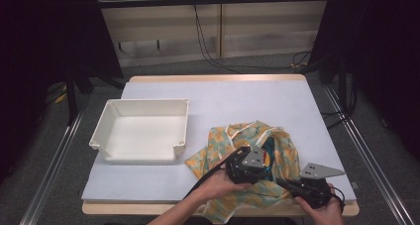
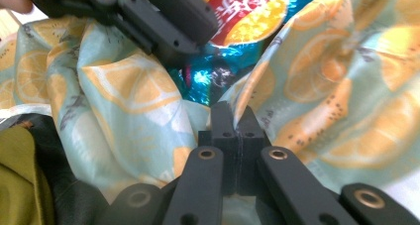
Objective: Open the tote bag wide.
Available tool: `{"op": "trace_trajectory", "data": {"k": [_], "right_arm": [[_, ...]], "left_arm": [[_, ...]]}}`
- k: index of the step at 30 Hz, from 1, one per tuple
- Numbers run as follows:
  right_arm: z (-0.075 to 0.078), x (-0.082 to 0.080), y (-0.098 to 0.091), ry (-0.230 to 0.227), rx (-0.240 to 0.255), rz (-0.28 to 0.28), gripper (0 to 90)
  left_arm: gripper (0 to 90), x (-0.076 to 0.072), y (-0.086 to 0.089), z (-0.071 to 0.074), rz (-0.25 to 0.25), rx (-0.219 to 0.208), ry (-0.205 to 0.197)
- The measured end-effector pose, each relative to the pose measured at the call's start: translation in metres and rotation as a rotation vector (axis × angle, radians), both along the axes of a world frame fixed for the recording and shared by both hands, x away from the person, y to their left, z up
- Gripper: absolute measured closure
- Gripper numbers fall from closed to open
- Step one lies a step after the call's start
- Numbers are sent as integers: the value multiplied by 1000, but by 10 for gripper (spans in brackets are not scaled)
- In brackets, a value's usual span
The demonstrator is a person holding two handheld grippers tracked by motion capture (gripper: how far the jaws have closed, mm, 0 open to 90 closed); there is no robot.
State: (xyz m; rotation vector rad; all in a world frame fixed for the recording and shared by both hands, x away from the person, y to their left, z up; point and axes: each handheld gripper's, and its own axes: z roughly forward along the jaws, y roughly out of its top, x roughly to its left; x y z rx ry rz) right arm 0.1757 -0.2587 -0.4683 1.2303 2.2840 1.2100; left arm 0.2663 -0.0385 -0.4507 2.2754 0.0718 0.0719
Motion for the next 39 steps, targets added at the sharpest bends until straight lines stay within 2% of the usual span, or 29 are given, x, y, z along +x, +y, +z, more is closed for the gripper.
{"op": "trace_trajectory", "data": {"k": [2,4,6,8,10,11,13,15,16,17,19,20,21,23,24,27,31,34,36,39], "right_arm": [[-1,-4,-3,3,9,-14,899],[-2,-6,-3,1,-2,-20,900],[-2,-10,-2,13,-32,-26,900],[-5,-10,-4,20,-35,-28,900],[-9,-9,-4,29,-30,-38,900],[-11,-9,-4,37,-28,-39,900],[-13,-8,-3,40,-37,-35,900],[-14,-7,-4,44,-30,-33,900],[-14,-7,-4,42,-29,-31,900],[-15,-7,-4,42,-24,-30,900],[-15,-6,-5,41,-23,-27,900],[-16,-7,-5,41,-22,-26,900],[-16,-7,-5,40,-23,-25,900],[-16,-7,-5,39,-22,-26,900],[-16,-8,-5,41,-22,-25,900],[-17,-7,-5,35,-28,-21,899],[-17,-7,-5,39,-28,-19,899],[-17,-6,-5,39,-26,-19,898],[-17,-6,-5,38,-26,-17,898],[-17,-6,-5,41,-24,-17,898]], "left_arm": [[733,0,1,-2,0,-14,-7],[710,-3,1,-2,-6,3,-28],[698,-4,1,-3,-6,20,-42],[688,-3,1,-4,-7,13,-33],[687,-4,-1,-4,3,17,-47],[686,-6,-1,-3,-1,18,-72],[651,-8,-4,0,0,11,-64],[651,-8,-7,4,-21,-14,-64],[668,-6,-10,7,-30,-29,-50],[680,-6,-12,8,-33,-24,-57],[692,-3,-14,3,-45,10,-32],[696,-3,-13,0,-44,14,-31],[695,-4,-13,-3,-31,37,-36],[694,-5,-11,-6,-36,43,-29],[690,-6,-11,-6,-43,56,-37],[645,-6,-11,-7,-69,79,-17],[629,-11,-13,-11,-87,102,-77],[584,-16,-14,-15,-94,103,-96],[575,-17,-14,-15,-85,110,-109],[565,-20,-15,-17,-100,122,-132]]}}
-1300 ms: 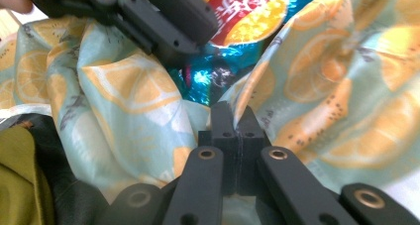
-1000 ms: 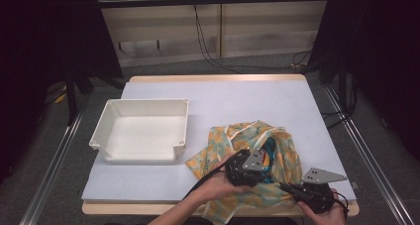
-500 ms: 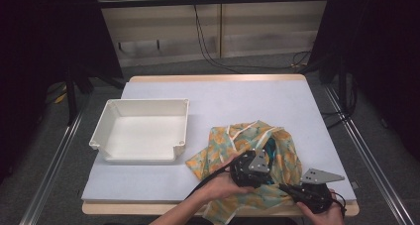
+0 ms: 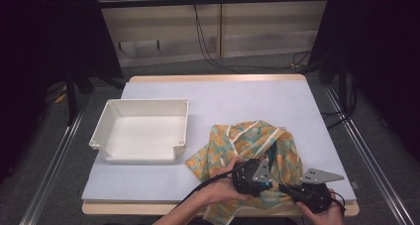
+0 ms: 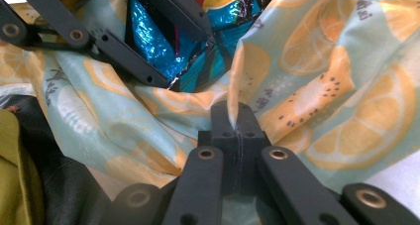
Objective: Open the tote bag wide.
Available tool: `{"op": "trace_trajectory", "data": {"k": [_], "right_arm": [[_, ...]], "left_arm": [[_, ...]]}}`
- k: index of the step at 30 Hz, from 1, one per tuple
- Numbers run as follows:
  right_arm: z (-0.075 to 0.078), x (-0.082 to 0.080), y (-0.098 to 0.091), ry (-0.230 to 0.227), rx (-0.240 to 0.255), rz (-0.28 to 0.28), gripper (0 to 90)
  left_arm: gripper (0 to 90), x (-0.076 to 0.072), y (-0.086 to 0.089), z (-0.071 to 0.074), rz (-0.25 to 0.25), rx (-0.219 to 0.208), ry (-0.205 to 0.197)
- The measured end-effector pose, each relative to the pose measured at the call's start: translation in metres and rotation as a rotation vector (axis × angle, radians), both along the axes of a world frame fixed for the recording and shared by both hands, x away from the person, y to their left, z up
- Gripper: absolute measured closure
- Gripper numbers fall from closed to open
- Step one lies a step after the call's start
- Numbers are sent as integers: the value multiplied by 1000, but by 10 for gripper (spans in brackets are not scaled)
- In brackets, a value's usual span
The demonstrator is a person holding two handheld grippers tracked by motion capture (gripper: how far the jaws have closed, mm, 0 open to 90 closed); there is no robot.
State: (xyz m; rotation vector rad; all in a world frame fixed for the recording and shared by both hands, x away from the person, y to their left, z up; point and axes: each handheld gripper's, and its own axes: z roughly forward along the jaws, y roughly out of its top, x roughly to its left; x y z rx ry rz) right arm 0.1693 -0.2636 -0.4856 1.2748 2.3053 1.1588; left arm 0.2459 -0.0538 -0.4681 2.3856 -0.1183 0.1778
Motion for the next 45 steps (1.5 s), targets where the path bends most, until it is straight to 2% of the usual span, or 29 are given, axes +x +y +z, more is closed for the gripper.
{"op": "trace_trajectory", "data": {"k": [3,6,9,10,11,12,14,16,18,19,22,24,25,26,27,30,32,34,36,37,39,42,44,45], "right_arm": [[0,1,0,3,2,3,898],[0,1,0,4,4,6,898],[0,1,0,2,4,6,898],[0,1,0,3,6,6,898],[0,1,0,1,6,7,898],[0,1,0,1,7,5,898],[0,1,1,0,6,4,898],[0,1,0,3,9,3,898],[-1,1,0,-1,9,3,898],[-1,2,0,-1,11,3,898],[-1,1,0,0,12,-1,899],[-1,1,0,0,13,1,899],[-1,1,0,0,13,2,900],[-1,2,0,2,14,3,900],[-1,2,0,3,15,3,899],[-1,2,0,-1,12,4,900],[-1,2,0,3,16,6,900],[-1,2,0,3,17,5,900],[-1,2,0,4,19,7,900],[-1,3,0,4,20,6,900],[-1,3,0,4,22,6,900],[-1,4,2,2,20,6,900],[0,5,3,0,18,7,900],[0,6,4,1,17,7,900]], "left_arm": [[522,-4,-1,-3,-18,13,-21],[518,-4,1,-4,-18,-7,-15],[516,-5,1,-4,-13,1,-21],[517,-4,0,-5,2,-14,-16],[522,-5,0,-6,28,-17,-29],[530,-4,0,-6,28,-16,-31],[547,-5,0,-8,59,-47,-31],[552,-5,1,-8,62,-37,-40],[558,-4,-1,-9,91,-50,-35],[570,-3,-1,-10,96,-58,-22],[687,0,0,-9,93,-44,6],[733,1,0,-10,98,-43,-5],[745,1,0,-9,98,-37,1],[769,2,0,-11,106,-60,12],[788,2,0,-10,117,-51,10],[845,5,2,-8,109,-55,31],[862,7,4,-6,117,-72,60],[870,11,7,-2,118,-92,107],[878,14,10,2,115,-123,151],[881,16,13,5,113,-151,179],[883,18,16,9,115,-176,217],[883,19,20,15,120,-213,229],[883,19,22,19,123,-217,226],[883,20,24,22,121,-243,241]]}}
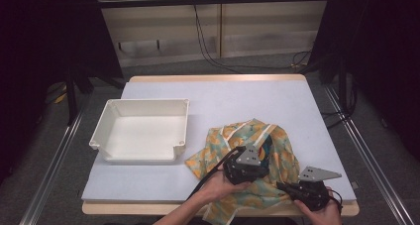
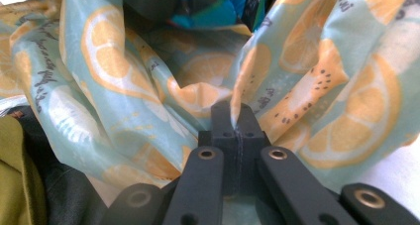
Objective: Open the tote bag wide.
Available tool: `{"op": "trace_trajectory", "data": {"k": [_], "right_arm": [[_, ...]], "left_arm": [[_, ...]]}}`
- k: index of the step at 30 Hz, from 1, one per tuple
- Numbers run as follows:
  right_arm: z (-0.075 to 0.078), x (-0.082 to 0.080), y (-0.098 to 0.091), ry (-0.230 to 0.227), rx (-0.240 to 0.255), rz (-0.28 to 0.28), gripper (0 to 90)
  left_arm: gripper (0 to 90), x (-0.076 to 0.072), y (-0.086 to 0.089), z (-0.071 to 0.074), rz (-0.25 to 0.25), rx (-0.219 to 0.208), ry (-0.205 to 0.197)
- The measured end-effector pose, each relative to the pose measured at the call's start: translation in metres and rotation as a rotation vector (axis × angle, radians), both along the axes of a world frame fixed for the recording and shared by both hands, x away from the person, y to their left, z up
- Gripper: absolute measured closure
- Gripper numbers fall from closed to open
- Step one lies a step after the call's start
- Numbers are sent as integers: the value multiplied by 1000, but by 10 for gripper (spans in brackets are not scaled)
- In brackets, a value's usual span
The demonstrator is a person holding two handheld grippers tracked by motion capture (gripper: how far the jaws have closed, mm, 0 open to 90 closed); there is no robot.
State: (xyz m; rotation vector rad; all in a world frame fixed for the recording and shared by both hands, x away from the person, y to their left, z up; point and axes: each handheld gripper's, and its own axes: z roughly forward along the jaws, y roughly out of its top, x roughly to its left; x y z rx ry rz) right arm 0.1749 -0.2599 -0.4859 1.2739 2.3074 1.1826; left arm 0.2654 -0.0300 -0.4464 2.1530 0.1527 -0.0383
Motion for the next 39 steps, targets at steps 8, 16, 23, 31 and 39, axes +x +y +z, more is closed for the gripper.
{"op": "trace_trajectory", "data": {"k": [8,16,23,31,39], "right_arm": [[1,3,2,-11,6,11,900],[1,5,3,-4,7,3,900],[6,3,3,-36,16,25,863],[39,0,-10,-116,73,13,673],[69,16,-11,-204,91,20,605]], "left_arm": [[890,2,15,26,-14,-95,31],[896,4,28,57,-2,-200,17],[898,4,31,57,1,-198,8],[897,4,35,53,-7,-169,-7],[897,2,39,50,5,-160,-9]]}}
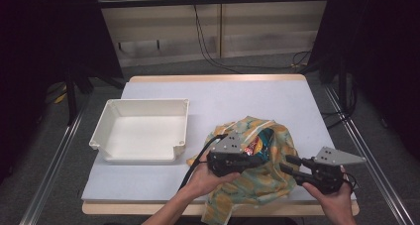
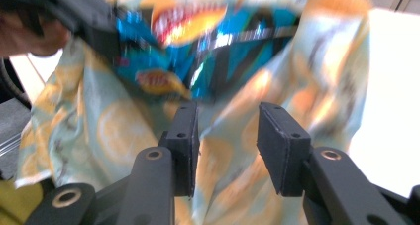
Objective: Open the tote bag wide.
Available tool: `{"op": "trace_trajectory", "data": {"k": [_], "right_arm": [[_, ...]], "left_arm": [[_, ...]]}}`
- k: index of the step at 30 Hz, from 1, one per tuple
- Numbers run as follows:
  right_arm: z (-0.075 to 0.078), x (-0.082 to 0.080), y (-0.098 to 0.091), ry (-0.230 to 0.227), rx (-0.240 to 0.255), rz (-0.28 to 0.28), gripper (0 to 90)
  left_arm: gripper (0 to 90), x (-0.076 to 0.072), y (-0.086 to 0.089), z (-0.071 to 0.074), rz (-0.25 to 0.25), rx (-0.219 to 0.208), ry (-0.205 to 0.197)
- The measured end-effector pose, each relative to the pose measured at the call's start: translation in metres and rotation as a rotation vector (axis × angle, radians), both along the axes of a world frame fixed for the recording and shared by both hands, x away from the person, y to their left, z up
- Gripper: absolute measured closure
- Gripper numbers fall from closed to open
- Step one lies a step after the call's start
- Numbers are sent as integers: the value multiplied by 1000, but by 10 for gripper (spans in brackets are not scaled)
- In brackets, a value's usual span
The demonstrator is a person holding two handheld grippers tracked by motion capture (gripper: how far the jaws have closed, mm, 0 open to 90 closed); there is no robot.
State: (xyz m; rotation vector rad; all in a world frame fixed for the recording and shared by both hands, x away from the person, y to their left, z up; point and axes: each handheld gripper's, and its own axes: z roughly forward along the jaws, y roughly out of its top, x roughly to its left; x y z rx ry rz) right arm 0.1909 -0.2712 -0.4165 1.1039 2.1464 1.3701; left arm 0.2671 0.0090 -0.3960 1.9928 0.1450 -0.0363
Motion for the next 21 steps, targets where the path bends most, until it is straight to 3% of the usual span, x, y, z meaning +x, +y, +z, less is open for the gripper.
{"op": "trace_trajectory", "data": {"k": [5,8,10,13,21], "right_arm": [[18,22,-2,-43,15,-14,569],[24,39,-6,-43,33,-28,526],[25,48,-5,-44,36,-55,491],[27,61,1,-48,6,-46,484],[18,94,7,2,-23,-60,486]], "left_arm": [[896,-2,2,0,-9,8,-10],[896,-2,3,1,-3,0,-5],[896,-1,3,1,-8,-1,-4],[897,-3,4,2,-6,10,-10],[896,-4,4,1,-25,-1,0]]}}
